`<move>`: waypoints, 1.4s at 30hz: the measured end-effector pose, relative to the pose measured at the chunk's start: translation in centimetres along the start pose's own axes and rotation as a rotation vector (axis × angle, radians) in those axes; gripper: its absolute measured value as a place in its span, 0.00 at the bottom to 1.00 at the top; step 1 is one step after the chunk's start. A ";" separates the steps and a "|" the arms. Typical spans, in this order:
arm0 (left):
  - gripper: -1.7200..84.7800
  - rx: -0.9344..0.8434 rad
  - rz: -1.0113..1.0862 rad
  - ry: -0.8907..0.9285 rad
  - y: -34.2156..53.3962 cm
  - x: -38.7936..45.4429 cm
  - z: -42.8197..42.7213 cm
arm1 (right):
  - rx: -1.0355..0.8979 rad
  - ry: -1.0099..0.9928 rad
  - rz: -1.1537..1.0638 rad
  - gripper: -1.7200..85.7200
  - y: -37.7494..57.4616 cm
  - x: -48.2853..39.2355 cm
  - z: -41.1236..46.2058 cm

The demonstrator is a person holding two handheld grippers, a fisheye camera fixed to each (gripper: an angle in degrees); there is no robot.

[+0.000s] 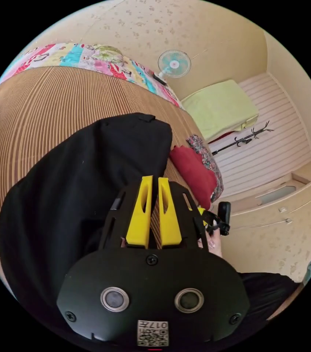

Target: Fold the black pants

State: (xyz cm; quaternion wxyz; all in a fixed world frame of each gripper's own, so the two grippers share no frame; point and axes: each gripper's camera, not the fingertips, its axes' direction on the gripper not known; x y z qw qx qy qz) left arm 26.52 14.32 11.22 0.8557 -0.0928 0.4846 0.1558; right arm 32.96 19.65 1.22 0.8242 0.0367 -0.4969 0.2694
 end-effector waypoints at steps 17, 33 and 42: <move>0.01 1.100 0.183 -0.204 20.0 17.4 -50.2 | 0.756 0.269 -0.788 0.05 15.2 -37.4 -11.9; 0.01 1.047 0.066 -0.315 -14.1 15.3 -58.5 | 0.734 0.464 -0.809 0.08 -9.8 -55.6 -10.0; 0.06 0.356 -0.132 -0.338 -13.1 -12.7 -34.3 | -0.092 0.863 -0.732 0.09 -18.1 -29.5 10.0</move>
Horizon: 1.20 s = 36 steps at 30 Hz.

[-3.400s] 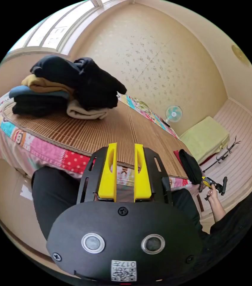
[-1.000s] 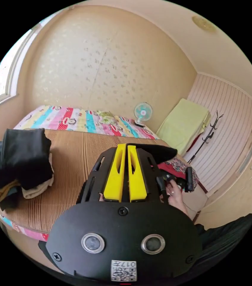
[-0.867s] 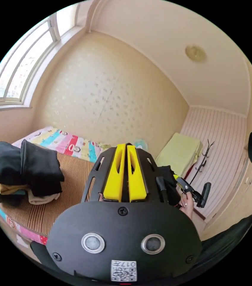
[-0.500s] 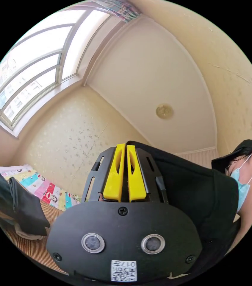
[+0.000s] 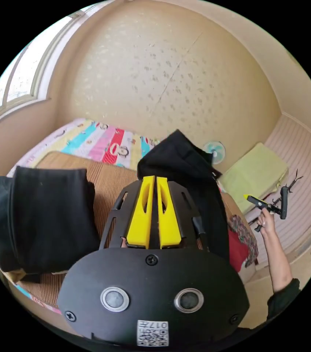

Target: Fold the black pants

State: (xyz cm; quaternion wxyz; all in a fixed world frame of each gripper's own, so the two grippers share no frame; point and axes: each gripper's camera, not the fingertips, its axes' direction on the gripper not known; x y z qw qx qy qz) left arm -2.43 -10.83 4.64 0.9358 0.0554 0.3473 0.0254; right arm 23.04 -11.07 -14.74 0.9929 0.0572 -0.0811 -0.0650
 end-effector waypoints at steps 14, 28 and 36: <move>0.17 -0.419 0.242 -0.238 28.8 7.4 10.6 | -0.032 -0.706 0.380 0.10 30.2 -3.9 10.9; 0.03 -0.045 -0.163 0.370 29.1 -12.9 -13.2 | 0.062 -0.758 0.206 0.14 32.7 -2.8 6.3; 0.05 -0.143 -0.104 0.102 32.9 -14.9 -18.6 | 0.075 -0.619 0.343 0.14 32.3 0.6 5.3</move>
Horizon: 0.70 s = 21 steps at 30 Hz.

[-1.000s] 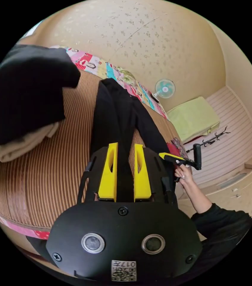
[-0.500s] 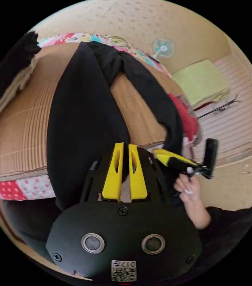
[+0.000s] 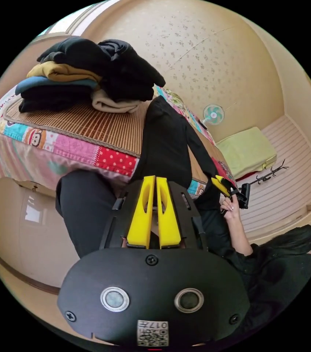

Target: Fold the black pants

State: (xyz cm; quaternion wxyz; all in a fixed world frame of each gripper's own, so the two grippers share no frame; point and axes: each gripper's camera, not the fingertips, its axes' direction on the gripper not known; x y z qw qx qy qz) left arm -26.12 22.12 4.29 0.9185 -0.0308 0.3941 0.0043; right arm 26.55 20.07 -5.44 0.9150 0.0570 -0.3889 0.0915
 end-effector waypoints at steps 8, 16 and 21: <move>0.09 -0.273 0.245 0.264 -0.6 10.1 11.5 | 0.020 0.570 0.249 0.16 -0.5 5.4 -7.6; 0.10 -0.435 0.402 0.375 1.7 17.5 15.1 | -0.274 0.502 0.063 0.06 1.4 6.0 -7.2; 0.12 -0.375 0.367 0.479 0.3 18.4 10.4 | 0.093 -0.066 -0.081 0.05 2.6 5.5 -20.0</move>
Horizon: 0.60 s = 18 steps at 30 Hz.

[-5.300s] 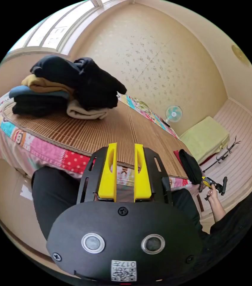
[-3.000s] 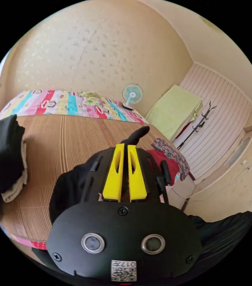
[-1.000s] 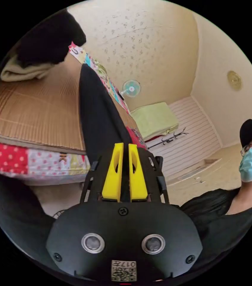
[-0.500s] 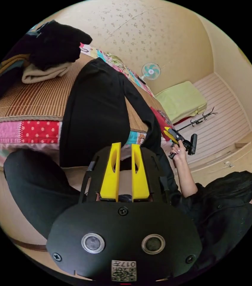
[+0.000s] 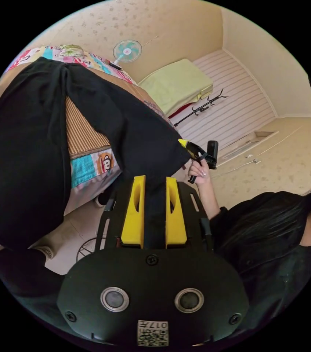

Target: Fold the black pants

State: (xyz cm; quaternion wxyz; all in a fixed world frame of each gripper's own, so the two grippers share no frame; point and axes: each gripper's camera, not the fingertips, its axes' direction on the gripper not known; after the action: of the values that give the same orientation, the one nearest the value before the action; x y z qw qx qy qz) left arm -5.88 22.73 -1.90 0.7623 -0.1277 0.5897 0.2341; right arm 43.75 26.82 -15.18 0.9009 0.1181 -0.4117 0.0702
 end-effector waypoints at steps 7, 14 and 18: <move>0.14 -0.037 -0.030 0.031 -1.3 0.2 0.9 | -0.261 0.237 0.314 0.04 1.9 7.8 0.0; 0.17 -0.001 -0.051 -0.012 -6.5 0.4 3.3 | -0.354 0.009 -0.145 0.05 -0.5 -3.9 8.3; 0.12 -0.086 -0.156 0.115 -8.6 -3.0 7.1 | -0.573 -0.028 -0.217 0.05 -1.3 -6.5 15.0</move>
State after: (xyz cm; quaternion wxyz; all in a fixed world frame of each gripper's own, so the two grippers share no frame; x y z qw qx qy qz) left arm 3.89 18.06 2.20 0.7369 -0.2190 0.6103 0.1913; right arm 28.98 21.36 -10.80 0.8940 -0.0966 -0.4121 -0.1472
